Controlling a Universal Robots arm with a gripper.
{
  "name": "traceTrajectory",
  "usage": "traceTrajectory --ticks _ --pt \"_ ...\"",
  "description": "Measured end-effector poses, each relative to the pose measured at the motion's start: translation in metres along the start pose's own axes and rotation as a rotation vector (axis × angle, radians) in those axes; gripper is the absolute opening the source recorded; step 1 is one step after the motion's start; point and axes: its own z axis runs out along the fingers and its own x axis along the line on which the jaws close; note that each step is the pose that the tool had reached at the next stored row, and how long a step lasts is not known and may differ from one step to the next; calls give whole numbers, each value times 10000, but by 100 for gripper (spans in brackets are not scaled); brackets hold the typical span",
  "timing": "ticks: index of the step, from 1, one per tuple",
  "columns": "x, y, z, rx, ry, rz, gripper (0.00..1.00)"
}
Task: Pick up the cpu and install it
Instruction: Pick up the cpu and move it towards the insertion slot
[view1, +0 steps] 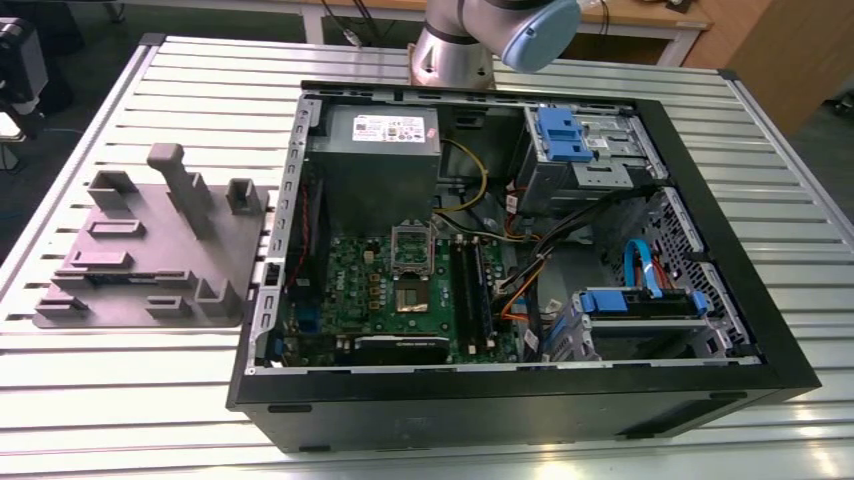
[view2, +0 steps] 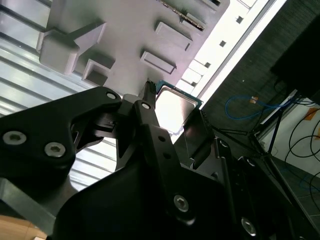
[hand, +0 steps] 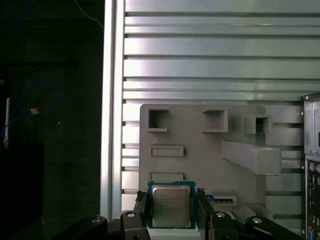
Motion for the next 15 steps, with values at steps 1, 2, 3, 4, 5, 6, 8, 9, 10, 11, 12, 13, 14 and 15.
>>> traceTrajectory --ticks 1,2,3,4,5,6,8,9,10,11,12,13,14,15 --pt "0 0 0 1 0 0 47" --pt "0 0 -1 1 0 1 47" --pt "0 0 -1 1 0 1 47" --pt "-1 0 -1 1 1 1 47" --pt "-11 0 -3 2 3 0 47" --pt "-26 1 -2 1 1 0 47" --pt "-57 0 -1 0 -1 0 47" --pt "-59 1 -1 0 -1 1 47" --pt "-59 1 -1 0 0 1 47" --pt "-59 1 -1 1 0 2 47" --pt "-59 1 -1 0 0 2 47" --pt "-60 0 -1 1 0 1 47" --pt "-60 1 -2 1 0 1 47" --pt "-60 1 -2 1 0 1 47"
